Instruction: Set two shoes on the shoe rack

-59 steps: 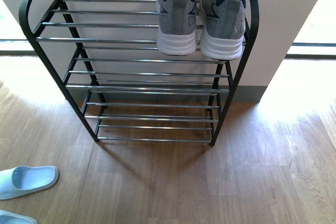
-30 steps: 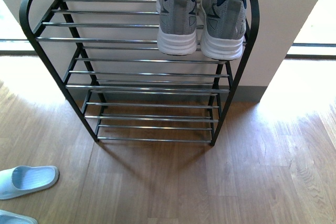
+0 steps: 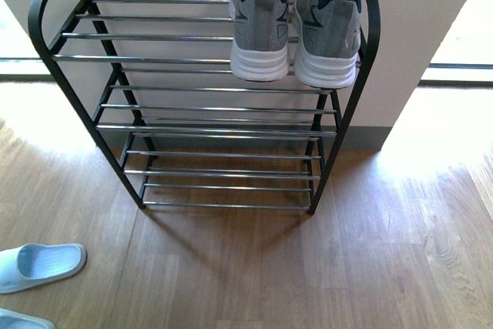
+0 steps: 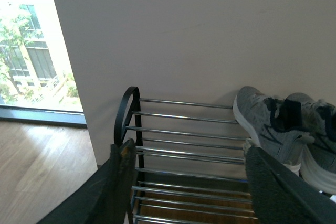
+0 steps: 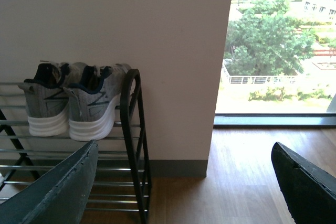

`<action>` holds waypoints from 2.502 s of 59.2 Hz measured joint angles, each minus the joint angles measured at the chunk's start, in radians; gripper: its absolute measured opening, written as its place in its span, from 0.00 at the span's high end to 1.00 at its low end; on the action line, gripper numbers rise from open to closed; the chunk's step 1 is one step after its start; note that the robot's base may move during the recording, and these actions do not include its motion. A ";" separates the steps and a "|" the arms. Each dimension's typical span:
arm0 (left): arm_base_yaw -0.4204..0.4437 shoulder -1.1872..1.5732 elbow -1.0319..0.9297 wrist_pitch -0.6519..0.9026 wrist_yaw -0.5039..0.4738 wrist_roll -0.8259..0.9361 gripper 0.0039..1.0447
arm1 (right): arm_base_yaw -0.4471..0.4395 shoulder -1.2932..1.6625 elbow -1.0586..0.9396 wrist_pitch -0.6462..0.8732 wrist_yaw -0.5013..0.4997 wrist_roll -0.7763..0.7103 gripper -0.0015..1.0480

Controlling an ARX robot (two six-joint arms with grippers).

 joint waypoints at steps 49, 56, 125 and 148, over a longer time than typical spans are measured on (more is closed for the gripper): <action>0.458 -0.481 -0.250 -0.228 0.473 0.054 0.99 | 0.000 0.000 0.000 0.000 -0.001 0.000 0.09; 0.491 -0.520 -0.271 -0.229 0.478 0.055 0.99 | 0.000 0.000 0.000 0.000 0.000 0.000 0.09; 0.493 -0.837 -0.280 -0.550 0.484 0.056 0.73 | 0.000 0.000 0.000 0.000 0.000 0.000 0.09; 0.493 -0.837 -0.280 -0.550 0.484 0.059 0.07 | 0.000 0.000 0.000 0.000 0.002 0.000 0.09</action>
